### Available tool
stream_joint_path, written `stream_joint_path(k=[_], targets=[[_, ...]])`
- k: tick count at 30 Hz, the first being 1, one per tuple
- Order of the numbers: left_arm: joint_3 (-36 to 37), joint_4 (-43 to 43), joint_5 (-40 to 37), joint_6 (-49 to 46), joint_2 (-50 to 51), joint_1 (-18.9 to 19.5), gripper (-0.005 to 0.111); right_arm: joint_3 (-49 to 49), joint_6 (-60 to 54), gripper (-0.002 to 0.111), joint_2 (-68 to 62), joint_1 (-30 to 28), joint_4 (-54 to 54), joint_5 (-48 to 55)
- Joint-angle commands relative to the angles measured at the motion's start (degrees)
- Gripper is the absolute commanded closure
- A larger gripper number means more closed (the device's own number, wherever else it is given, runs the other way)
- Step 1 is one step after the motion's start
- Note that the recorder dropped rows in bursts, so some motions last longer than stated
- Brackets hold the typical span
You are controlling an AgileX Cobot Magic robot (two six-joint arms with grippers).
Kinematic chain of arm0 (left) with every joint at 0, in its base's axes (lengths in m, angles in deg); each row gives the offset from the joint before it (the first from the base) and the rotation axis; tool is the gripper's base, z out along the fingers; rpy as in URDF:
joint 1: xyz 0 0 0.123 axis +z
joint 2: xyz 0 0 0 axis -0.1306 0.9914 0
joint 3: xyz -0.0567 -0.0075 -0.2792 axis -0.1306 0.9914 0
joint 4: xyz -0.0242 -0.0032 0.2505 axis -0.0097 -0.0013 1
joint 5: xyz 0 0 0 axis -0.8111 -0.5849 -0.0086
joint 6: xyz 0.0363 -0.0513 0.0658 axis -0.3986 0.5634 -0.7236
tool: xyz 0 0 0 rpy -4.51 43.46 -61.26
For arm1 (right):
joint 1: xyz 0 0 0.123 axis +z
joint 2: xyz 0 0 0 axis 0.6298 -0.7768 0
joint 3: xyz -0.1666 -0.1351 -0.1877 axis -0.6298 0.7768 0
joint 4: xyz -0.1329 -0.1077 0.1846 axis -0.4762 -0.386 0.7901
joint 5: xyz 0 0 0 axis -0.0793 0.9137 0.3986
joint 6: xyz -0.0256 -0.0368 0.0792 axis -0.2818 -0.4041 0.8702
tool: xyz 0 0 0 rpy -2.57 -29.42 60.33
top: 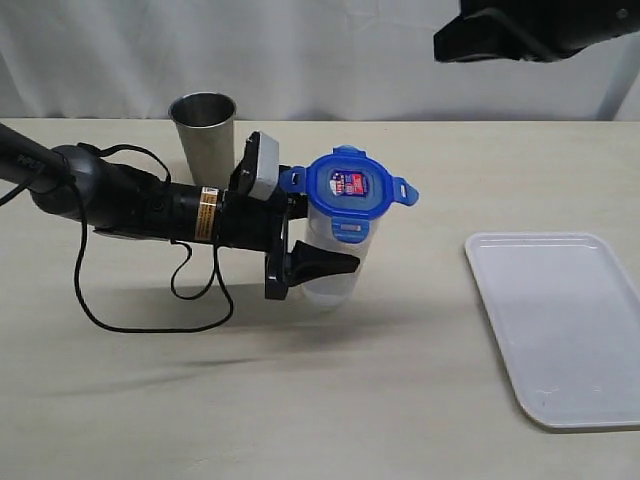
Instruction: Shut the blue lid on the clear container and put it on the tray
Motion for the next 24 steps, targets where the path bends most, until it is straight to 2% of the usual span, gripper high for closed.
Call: stream_joint_path(k=[1, 2, 4, 7, 13, 17, 24], targets=[[0.0, -0.3, 2.8, 0.3, -0.9, 2.4, 0.107, -8.0, 12.7, 0.082, -6.7, 2.5, -10.6, 10.0], [0.0, -0.2, 2.8, 0.3, -0.9, 2.6, 0.107, -9.7, 12.5, 0.081, -8.4, 2.5, -9.9, 14.1], [0.0, -0.3, 0.8, 0.3, -0.9, 2.7, 0.107, -10.3, 11.3, 0.07, -11.0, 2.7, -6.8, 19.5], [0.0, -0.7, -1.4, 0.3, -0.9, 2.7, 0.107, -10.3, 10.4, 0.061, -12.3, 2.7, -2.6, 22.0], [0.0, -2.8, -3.1, 0.3, -0.9, 2.7, 0.107, -10.3, 10.8, 0.061, -13.5, 6.7, -0.6, 16.2], [0.0, -4.6, -1.4, 0.3, -0.9, 2.7, 0.107, -10.4, 14.7, 0.061, -15.3, 10.5, -4.7, 10.7], [0.0, -5.1, -1.1, 0.3, -0.9, 2.7, 0.107, -12.5, 16.0, 0.061, -16.2, 11.3, -6.4, 7.4]])
